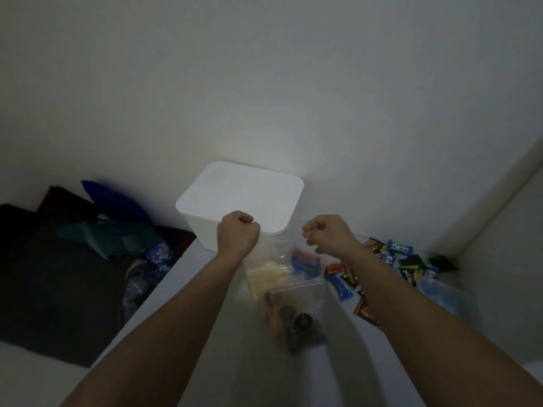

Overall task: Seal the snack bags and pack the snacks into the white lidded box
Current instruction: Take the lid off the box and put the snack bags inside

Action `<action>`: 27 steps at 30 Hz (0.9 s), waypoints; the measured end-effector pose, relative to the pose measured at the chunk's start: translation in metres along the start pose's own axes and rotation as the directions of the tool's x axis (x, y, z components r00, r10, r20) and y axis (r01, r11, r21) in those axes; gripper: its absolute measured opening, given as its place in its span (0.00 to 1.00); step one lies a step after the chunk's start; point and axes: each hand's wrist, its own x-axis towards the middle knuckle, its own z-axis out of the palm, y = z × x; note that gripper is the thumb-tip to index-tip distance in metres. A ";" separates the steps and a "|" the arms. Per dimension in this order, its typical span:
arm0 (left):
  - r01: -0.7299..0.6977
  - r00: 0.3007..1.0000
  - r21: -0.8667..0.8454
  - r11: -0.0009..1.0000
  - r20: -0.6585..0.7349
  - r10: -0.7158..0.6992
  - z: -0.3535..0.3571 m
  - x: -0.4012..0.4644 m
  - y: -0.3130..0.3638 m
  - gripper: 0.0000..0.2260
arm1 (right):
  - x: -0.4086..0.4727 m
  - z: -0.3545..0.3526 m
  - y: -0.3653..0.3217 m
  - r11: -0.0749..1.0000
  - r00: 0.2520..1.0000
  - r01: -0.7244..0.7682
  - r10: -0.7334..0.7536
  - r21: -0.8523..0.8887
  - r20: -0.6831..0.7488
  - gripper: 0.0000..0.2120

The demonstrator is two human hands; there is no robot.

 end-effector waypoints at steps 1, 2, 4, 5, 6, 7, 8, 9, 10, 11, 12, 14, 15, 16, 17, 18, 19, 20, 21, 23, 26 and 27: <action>0.004 1.000 0.005 1.000 0.002 -0.004 -0.008 0.015 0.000 0.11 | 0.007 0.005 -0.008 1.000 1.000 -0.003 0.003 -0.009 -0.017 0.06; 0.005 1.000 0.014 1.000 0.007 -0.005 -0.017 0.031 0.000 0.12 | 0.013 0.010 -0.015 1.000 0.999 -0.010 0.009 -0.021 -0.033 0.05; 0.008 1.000 0.041 0.999 0.018 -0.009 -0.034 0.062 -0.002 0.12 | 0.028 0.023 -0.029 0.998 0.998 -0.032 0.029 -0.057 -0.058 0.03; 0.008 1.000 0.062 0.998 0.021 -0.009 -0.043 0.079 -0.003 0.11 | 0.036 0.029 -0.035 0.995 0.996 -0.048 0.041 -0.085 -0.080 0.06; 0.004 1.000 0.083 0.997 0.023 -0.006 -0.052 0.094 -0.005 0.11 | 0.044 0.035 -0.041 0.992 0.993 -0.065 0.053 -0.109 -0.107 0.10; -0.004 1.000 0.104 0.995 0.027 0.001 -0.060 0.111 -0.007 0.12 | 0.053 0.041 -0.047 0.988 0.988 -0.084 0.066 -0.129 -0.138 0.12; -0.018 0.999 0.126 0.992 0.036 0.014 -0.067 0.127 -0.009 0.13 | 0.062 0.046 -0.052 0.983 0.983 -0.102 0.076 -0.150 -0.166 0.13; -0.034 0.998 0.146 0.989 0.052 0.026 -0.074 0.143 -0.011 0.14 | 0.070 0.050 -0.056 0.977 0.977 -0.118 0.083 -0.178 -0.194 0.12; -0.047 0.997 0.167 0.985 0.074 0.035 -0.079 0.157 -0.014 0.15 | 0.079 0.053 -0.060 0.967 0.972 -0.133 0.084 -0.217 -0.222 0.10; -0.057 0.995 0.188 0.980 0.096 0.040 -0.084 0.172 -0.017 0.16 | 0.086 0.056 -0.064 0.954 0.964 -0.154 0.088 -0.256 -0.251 0.10; -0.066 0.992 0.209 0.976 0.119 0.042 -0.087 0.185 -0.019 0.18 | 0.092 0.059 -0.067 0.941 0.956 -0.176 0.093 -0.291 -0.279 0.13; -0.091 0.984 0.247 0.965 0.170 0.049 -0.090 0.208 -0.025 0.20 | 0.103 0.063 -0.072 0.916 0.941 -0.222 0.111 -0.335 -0.319 0.20; -0.108 0.979 0.264 0.958 0.198 0.056 -0.090 0.218 -0.027 0.20 | 0.108 0.065 -0.073 0.904 0.937 -0.244 0.126 -0.351 -0.326 0.21; -0.124 0.972 0.279 0.952 0.226 0.060 -0.089 0.227 -0.029 0.21 | 0.114 0.066 -0.074 0.890 0.935 -0.260 0.136 -0.374 -0.326 0.21; -0.136 0.966 0.289 0.948 0.250 0.062 -0.087 0.236 -0.032 0.21 | 0.119 0.068 -0.074 0.875 0.935 -0.275 0.146 -0.399 -0.325 0.21; -0.137 0.962 0.295 0.946 0.269 0.055 -0.085 0.244 -0.033 0.21 | 0.123 0.069 -0.074 0.860 0.933 -0.286 0.149 -0.423 -0.328 0.21; -0.134 0.958 0.298 0.945 0.283 0.046 -0.082 0.251 -0.035 0.22 | 0.126 0.070 -0.075 0.848 0.929 -0.299 0.153 -0.438 -0.337 0.21; -0.130 0.956 0.305 0.943 0.290 0.038 -0.080 0.256 -0.037 0.23 | 0.130 0.071 -0.076 0.839 0.923 -0.309 0.152 -0.448 -0.353 0.20; -0.124 0.956 0.308 0.943 0.293 0.030 -0.077 0.262 -0.040 0.23 | 0.132 0.072 -0.076 0.831 0.914 -0.331 0.164 -0.447 -0.371 0.20; -0.107 0.958 0.305 0.946 0.287 0.016 -0.072 0.268 -0.044 0.23 | 0.137 0.074 -0.075 0.815 0.893 -0.376 0.192 -0.441 -0.407 0.19; -0.049 0.971 0.289 0.956 0.236 -0.021 -0.066 0.274 -0.051 0.10 | 0.144 0.077 -0.069 0.797 0.875 -0.406 0.198 -0.447 -0.442 0.14; -0.038 0.976 0.283 0.958 0.214 -0.024 -0.066 0.275 -0.052 0.06 | 0.147 0.077 -0.068 0.801 0.866 -0.415 0.202 -0.432 -0.457 0.12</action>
